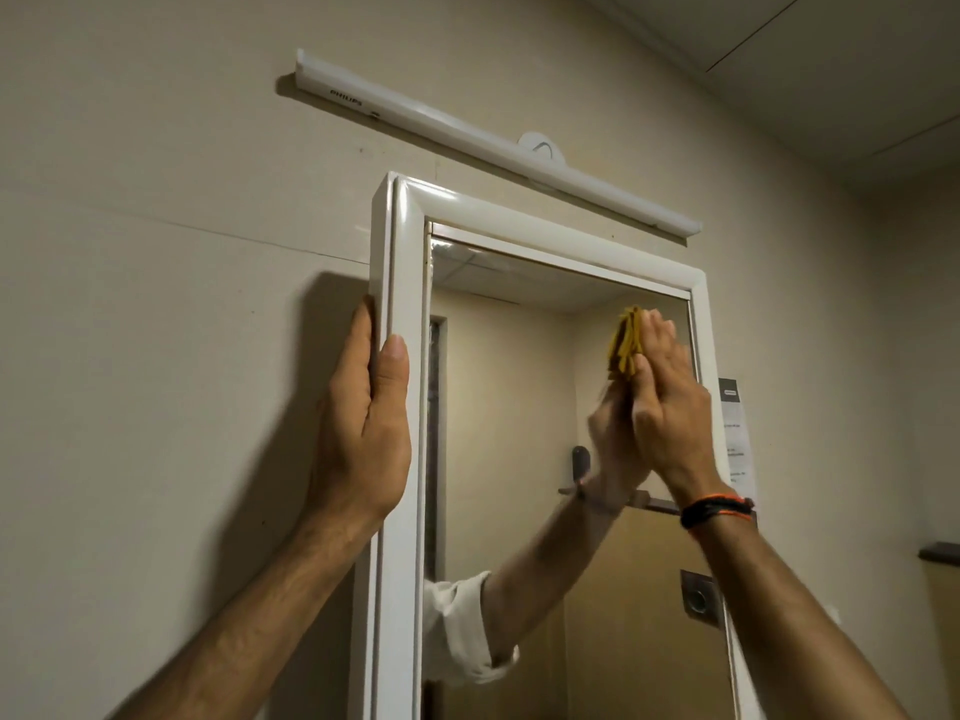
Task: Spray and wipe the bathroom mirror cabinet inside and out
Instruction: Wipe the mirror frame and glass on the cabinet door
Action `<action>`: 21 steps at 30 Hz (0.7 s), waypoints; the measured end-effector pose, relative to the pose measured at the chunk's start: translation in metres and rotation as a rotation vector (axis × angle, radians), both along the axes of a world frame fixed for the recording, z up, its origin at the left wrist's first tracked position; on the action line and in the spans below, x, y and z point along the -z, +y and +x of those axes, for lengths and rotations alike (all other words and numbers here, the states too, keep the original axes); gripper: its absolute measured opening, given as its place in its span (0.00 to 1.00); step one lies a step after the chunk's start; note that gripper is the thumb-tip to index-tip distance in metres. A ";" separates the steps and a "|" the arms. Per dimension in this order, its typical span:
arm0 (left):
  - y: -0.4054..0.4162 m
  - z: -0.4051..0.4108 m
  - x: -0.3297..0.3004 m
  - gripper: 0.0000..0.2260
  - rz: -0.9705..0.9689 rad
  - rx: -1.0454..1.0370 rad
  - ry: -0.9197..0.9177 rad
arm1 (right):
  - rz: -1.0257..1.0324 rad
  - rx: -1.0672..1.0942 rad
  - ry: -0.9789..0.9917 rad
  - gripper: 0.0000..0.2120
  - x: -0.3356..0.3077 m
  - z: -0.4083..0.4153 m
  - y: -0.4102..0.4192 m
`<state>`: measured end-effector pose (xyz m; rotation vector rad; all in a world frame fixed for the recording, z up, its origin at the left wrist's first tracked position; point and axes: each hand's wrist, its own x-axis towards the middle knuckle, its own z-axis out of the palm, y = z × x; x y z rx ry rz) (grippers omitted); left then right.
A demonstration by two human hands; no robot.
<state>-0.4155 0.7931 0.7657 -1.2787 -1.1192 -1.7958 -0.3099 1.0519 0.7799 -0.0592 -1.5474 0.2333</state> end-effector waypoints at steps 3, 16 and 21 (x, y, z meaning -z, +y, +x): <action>0.000 -0.002 0.000 0.26 0.005 0.005 0.002 | -0.054 -0.023 0.015 0.23 -0.001 0.010 0.028; 0.002 -0.004 0.000 0.26 0.024 0.012 0.003 | -0.018 -0.001 -0.028 0.25 0.035 0.012 0.031; 0.002 -0.002 0.001 0.27 0.022 0.001 -0.012 | -0.010 0.010 -0.058 0.26 0.033 0.004 -0.004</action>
